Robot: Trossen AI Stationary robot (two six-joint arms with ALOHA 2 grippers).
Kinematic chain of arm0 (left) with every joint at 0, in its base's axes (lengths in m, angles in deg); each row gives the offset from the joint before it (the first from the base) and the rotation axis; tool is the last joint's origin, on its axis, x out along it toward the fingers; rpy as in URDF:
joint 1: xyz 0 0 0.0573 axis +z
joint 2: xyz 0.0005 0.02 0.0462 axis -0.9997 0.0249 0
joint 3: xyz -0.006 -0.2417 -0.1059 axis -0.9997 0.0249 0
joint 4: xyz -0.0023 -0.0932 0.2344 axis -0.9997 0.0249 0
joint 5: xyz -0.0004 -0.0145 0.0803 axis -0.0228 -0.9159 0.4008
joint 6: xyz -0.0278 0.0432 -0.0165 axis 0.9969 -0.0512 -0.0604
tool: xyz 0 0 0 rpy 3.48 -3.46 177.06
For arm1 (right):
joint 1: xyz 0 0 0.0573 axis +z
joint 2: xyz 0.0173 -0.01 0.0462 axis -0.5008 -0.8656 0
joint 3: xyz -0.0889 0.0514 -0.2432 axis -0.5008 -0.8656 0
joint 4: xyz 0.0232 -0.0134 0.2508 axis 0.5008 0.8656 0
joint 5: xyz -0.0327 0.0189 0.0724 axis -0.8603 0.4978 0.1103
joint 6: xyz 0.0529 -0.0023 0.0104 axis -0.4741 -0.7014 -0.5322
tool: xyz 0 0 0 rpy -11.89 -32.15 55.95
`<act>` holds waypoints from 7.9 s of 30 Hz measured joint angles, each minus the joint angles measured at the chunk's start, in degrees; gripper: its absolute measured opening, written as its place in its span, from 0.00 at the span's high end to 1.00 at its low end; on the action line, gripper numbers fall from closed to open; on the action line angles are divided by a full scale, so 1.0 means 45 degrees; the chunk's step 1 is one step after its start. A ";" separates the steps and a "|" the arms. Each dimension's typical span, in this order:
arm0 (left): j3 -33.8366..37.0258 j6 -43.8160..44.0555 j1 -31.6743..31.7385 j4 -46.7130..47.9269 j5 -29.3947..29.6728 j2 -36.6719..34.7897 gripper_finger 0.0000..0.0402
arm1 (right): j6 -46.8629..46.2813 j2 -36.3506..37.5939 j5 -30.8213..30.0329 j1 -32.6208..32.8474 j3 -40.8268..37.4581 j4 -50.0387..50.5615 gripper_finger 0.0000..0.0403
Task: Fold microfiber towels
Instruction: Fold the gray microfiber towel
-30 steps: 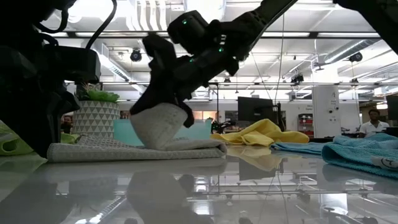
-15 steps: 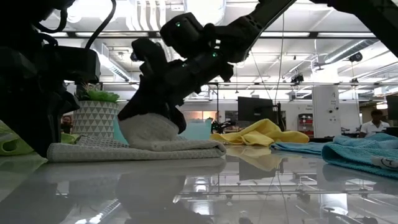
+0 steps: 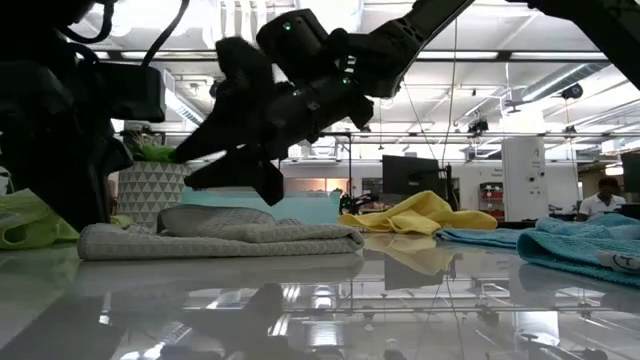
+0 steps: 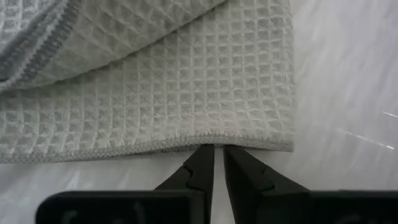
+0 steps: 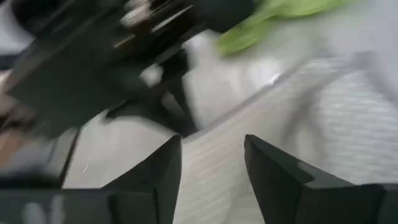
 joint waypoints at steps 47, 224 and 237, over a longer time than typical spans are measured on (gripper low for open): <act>0.0141 -0.0057 -0.0016 -0.0219 0.0103 -0.0091 0.95 | 0.1803 0.0131 -0.1685 0.1156 -0.0904 -0.0503 0.98; -0.0102 0.1682 -0.0759 -0.1252 -0.2586 -0.0640 0.73 | 0.4419 0.4030 -0.3862 0.1849 -0.4659 0.3349 0.87; -0.0119 0.1452 0.0368 0.1904 0.0388 -0.1519 0.72 | 0.4513 0.4101 -0.4071 0.1848 -0.4870 0.2454 0.87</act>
